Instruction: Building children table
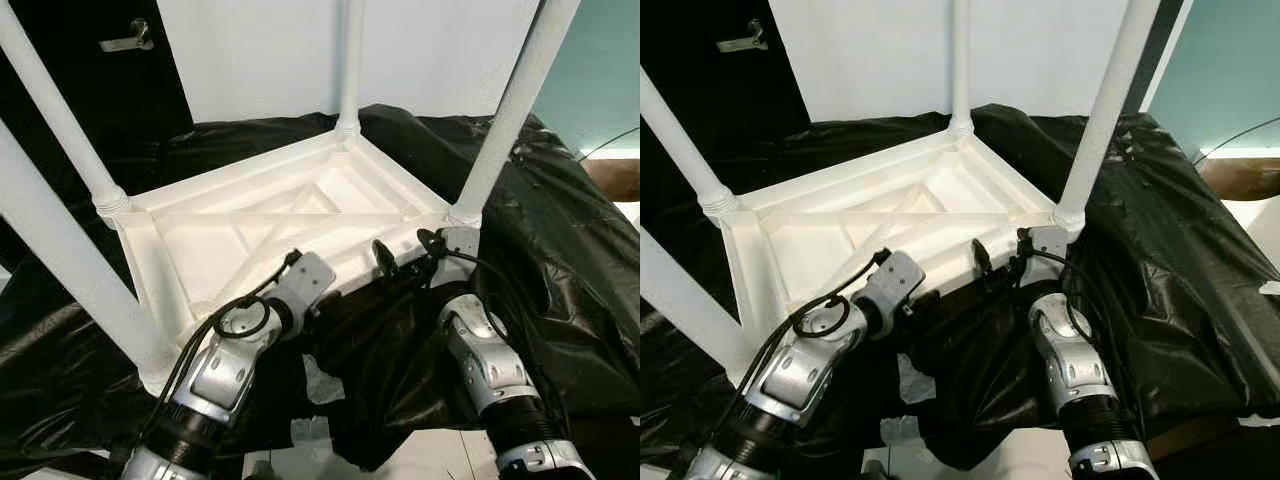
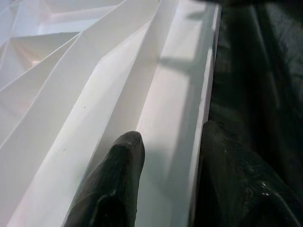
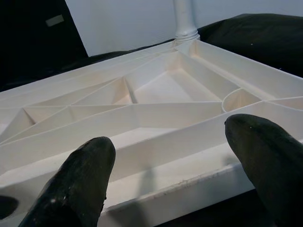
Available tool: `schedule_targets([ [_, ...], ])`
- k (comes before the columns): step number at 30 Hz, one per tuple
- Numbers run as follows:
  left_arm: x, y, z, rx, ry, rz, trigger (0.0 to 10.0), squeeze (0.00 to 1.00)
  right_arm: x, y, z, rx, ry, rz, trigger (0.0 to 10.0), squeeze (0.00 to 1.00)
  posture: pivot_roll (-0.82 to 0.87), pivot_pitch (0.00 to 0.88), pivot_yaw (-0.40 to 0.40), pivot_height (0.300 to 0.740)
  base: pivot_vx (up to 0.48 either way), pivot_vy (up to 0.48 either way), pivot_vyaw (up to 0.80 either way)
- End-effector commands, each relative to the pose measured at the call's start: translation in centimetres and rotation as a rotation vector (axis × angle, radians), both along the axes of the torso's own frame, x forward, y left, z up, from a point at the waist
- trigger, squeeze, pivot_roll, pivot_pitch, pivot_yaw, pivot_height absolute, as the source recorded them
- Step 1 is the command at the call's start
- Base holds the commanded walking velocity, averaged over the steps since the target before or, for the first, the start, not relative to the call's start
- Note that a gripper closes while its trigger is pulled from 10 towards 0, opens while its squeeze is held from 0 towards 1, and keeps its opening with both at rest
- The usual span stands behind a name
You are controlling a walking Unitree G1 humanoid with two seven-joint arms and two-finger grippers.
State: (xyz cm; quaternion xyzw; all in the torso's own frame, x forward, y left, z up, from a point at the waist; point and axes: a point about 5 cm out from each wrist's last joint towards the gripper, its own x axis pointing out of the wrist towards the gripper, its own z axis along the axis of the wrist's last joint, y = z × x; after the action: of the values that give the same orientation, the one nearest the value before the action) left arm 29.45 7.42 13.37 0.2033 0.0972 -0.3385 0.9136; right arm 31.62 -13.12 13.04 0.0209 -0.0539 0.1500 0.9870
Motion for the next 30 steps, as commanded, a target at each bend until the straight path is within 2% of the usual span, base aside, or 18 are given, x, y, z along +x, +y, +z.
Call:
schedule_targets([
  [1, 0.9, 1.0, 0.4, 0.008, -0.104, 0.213, 10.0, 0.0, 0.0, 0.0, 0.1, -0.016, 0.001, -0.003, 10.0, 0.0, 0.11, 0.036, -0.026, 0.74, 0.0, 0.0, 0.0],
  [3, 0.6, 0.7, 0.5, -0.03, -0.093, 0.199, 10.0, 0.0, 0.0, 0.0, 0.2, -0.018, 0.002, -0.005, 10.0, 0.0, 0.11, 0.036, -0.025, 0.74, 0.0, 0.0, 0.0],
  [5, -0.9, 0.4, 1.1, -0.123, -0.073, 0.118, 10.0, 0.0, -0.3, -0.1, 0.3, -0.036, -0.007, -0.004, 10.0, 0.0, 0.11, 0.04, -0.024, 0.74, 0.0, 0.0, 0.0],
  [6, -0.9, 0.4, 1.1, -0.123, -0.073, 0.118, 10.0, 0.0, -0.3, -0.1, 0.3, -0.036, -0.007, -0.004, 10.0, 0.0, 0.11, 0.04, -0.024, 0.74, 0.0, 0.0, 0.0],
  [8, -2.4, 0.5, 1.8, -0.174, -0.082, 0.056, 10.0, 0.0, -0.3, -0.3, 0.3, -0.045, -0.007, -0.007, 10.0, 0.0, 0.11, 0.042, -0.026, 0.74, 0.0, 0.0, 0.0],
  [10, -2.4, 0.5, 1.8, -0.174, -0.082, 0.056, 10.0, 0.0, -0.3, -0.3, 0.3, -0.045, -0.007, -0.007, 10.0, 0.0, 0.11, 0.042, -0.026, 0.74, 0.0, 0.0, 0.0],
  [12, -3.6, 1.4, 2.3, -0.261, -0.075, 0.082, 10.0, 0.0, 0.0, -0.4, 0.5, -0.047, -0.005, -0.01, 10.0, 0.0, 0.13, 0.046, -0.034, 0.74, 0.0, 0.0, 0.0],
  [13, -3.6, 1.4, 2.3, -0.261, -0.075, 0.082, 10.0, 0.0, 0.0, -0.4, 0.5, -0.047, -0.005, -0.01, 10.0, 0.0, 0.13, 0.046, -0.034, 0.74, 0.0, 0.0, 0.0],
  [15, -5.1, 2.6, 2.5, -0.321, -0.066, 0.118, 10.0, 0.0, 0.4, -0.4, 0.7, -0.05, -0.006, -0.01, 10.0, 0.0, 0.15, 0.05, -0.04, 0.74, 0.0, 0.0, 0.0],
  [18, -5.7, 2.9, 2.6, -0.331, -0.063, 0.123, 10.0, 0.0, 0.6, -0.4, 0.7, -0.051, -0.007, -0.01, 10.0, 0.0, 0.15, 0.052, -0.043, 0.74, 0.0, 0.0, 0.0],
  [20, -8.0, 3.3, 2.6, -0.311, -0.047, 0.071, 10.0, 0.0, 0.9, -0.5, 0.9, -0.054, -0.009, -0.008, 10.0, 0.0, 0.16, 0.059, -0.046, 0.74, 0.0, 0.0, 0.0],
  [21, -8.0, 3.3, 2.6, -0.311, -0.047, 0.071, 10.0, 0.0, 0.9, -0.5, 0.9, -0.054, -0.009, -0.008, 10.0, 0.0, 0.16, 0.059, -0.046, 0.74, 0.0, 0.0, 0.0],
  [22, -9.7, 4.0, 2.4, -0.282, -0.023, 0.051, 10.0, 0.0, 1.1, -0.5, 1.0, -0.058, -0.01, -0.004, 10.0, 0.0, 0.17, 0.062, -0.048, 0.74, 0.0, 0.0, 0.0],
  [23, -10.4, 4.5, 2.2, -0.262, -0.013, 0.039, 10.0, 0.0, 1.2, -0.5, 1.0, -0.06, -0.01, -0.004, 10.0, 0.0, 0.17, 0.062, -0.048, 0.74, 0.0, 0.0, 0.0],
  [25, -10.4, 4.5, 2.2, -0.262, -0.013, 0.039, 10.0, 0.0, 1.2, -0.5, 1.0, -0.06, -0.01, -0.004, 10.0, 0.0, 0.17, 0.062, -0.048, 0.74, 0.0, 0.0, 0.0],
  [27, -12.1, 5.6, 1.7, -0.219, 0.025, 0.006, 10.0, 0.0, 1.3, -0.5, 1.0, -0.065, -0.009, -0.003, 10.0, 0.0, 0.18, 0.067, -0.044, 0.74, 0.0, 0.0, 0.0],
  [28, -12.1, 5.6, 1.7, -0.219, 0.025, 0.006, 10.0, 0.0, 1.3, -0.5, 1.0, -0.065, -0.009, -0.003, 10.0, 0.0, 0.18, 0.067, -0.044, 0.74, 0.0, 0.0, 0.0],
  [30, -14.1, 6.8, 1.4, -0.167, 0.091, -0.055, 10.0, 0.0, 1.4, -0.5, 1.0, -0.069, -0.009, -0.003, 10.0, 0.0, 0.18, 0.067, -0.04, 0.74, 0.0, 0.0, 0.0],
])
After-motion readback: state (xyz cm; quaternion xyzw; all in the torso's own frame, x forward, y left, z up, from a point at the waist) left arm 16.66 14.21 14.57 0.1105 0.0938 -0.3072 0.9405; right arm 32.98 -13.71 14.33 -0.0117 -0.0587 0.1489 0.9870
